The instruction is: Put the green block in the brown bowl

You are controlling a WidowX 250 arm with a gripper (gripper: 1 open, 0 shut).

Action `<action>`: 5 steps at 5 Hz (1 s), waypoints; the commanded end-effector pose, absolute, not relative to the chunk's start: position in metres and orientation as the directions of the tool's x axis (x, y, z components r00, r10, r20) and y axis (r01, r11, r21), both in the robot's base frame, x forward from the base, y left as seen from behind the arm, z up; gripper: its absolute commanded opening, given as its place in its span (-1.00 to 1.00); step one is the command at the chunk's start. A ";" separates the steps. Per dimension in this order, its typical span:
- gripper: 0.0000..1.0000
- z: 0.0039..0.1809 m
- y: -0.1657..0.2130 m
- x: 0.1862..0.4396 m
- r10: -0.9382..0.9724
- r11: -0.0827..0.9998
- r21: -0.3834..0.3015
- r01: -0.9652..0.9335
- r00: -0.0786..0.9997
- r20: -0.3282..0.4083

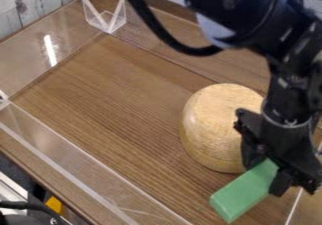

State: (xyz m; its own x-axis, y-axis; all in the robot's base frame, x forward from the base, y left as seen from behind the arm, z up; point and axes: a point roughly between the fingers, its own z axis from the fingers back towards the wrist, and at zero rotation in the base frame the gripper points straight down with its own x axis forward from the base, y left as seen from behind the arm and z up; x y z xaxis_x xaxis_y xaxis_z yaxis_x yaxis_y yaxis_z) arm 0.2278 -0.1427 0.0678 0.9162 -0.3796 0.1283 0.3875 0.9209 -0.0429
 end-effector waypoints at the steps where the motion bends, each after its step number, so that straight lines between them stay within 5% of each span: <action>1: -1.00 0.104 -0.140 0.230 -0.375 0.917 -0.059 0.394 0.905 0.201; 2: -1.00 0.093 -0.135 0.212 -0.320 0.938 -0.071 0.340 0.925 0.204; 5: -1.00 0.092 -0.117 0.230 -0.223 0.969 -0.067 0.239 0.957 0.187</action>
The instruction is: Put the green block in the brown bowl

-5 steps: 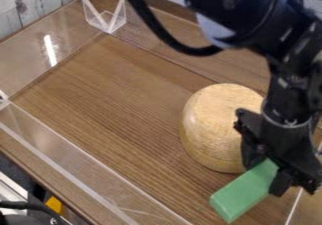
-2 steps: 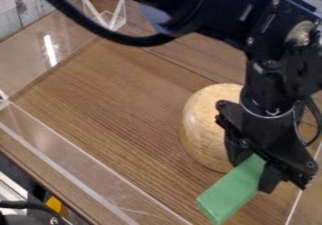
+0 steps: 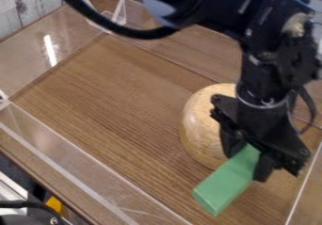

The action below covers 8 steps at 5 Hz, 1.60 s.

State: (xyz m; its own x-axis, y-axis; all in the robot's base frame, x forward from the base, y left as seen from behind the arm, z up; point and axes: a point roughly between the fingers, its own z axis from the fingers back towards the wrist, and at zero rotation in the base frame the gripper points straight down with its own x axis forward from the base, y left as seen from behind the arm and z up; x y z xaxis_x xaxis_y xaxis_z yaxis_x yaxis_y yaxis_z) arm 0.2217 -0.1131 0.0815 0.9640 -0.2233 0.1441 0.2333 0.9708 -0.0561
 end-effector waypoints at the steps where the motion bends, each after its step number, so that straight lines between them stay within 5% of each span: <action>1: -1.00 0.085 -0.094 0.237 -0.219 0.971 -0.061 0.232 0.960 0.172; 4: -1.00 0.087 -0.103 0.244 -0.320 0.944 -0.033 0.328 0.937 0.142; 8: -1.00 0.054 -0.079 0.252 -0.384 0.922 -0.006 0.388 0.916 0.116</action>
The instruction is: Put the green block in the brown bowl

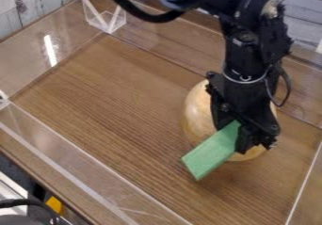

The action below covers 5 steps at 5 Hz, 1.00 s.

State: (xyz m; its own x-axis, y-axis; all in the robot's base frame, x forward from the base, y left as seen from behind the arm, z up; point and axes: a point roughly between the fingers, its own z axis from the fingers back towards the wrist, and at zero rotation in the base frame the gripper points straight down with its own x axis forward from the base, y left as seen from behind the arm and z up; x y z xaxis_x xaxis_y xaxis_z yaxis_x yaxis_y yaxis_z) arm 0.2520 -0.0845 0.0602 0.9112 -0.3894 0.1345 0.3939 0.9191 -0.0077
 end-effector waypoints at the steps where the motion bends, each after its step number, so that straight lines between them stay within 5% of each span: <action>1: -1.00 0.056 -0.078 0.246 -0.280 0.959 -0.010 0.283 0.954 0.108; 5: -1.00 0.054 -0.100 0.236 -0.178 0.983 -0.022 0.181 0.979 0.101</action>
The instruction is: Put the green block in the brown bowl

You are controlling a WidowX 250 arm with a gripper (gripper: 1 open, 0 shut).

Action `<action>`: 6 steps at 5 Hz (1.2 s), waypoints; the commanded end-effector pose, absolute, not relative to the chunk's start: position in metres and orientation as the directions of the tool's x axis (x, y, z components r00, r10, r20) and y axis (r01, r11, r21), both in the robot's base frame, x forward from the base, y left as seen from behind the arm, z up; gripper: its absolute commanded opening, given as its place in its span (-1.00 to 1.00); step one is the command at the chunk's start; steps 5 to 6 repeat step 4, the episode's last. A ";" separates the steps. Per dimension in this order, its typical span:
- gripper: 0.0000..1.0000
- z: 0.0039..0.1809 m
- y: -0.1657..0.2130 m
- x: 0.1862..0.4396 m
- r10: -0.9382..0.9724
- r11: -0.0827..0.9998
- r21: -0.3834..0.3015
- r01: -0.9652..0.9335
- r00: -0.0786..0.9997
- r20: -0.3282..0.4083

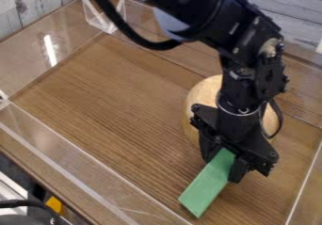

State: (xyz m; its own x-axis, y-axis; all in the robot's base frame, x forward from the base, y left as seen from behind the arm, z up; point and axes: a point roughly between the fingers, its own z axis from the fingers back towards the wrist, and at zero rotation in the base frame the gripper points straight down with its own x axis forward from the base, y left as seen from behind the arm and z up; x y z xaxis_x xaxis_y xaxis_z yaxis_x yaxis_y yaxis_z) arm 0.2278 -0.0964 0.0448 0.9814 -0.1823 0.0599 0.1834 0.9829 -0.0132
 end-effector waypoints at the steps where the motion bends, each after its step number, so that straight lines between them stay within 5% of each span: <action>1: -1.00 0.048 -0.101 0.243 -0.135 0.990 -0.024 0.139 0.985 0.105; 3: -1.00 0.035 -0.102 0.239 -0.053 0.998 -0.026 0.056 0.993 0.107; 6: -1.00 0.041 -0.106 0.231 0.034 0.999 -0.026 -0.032 0.994 0.106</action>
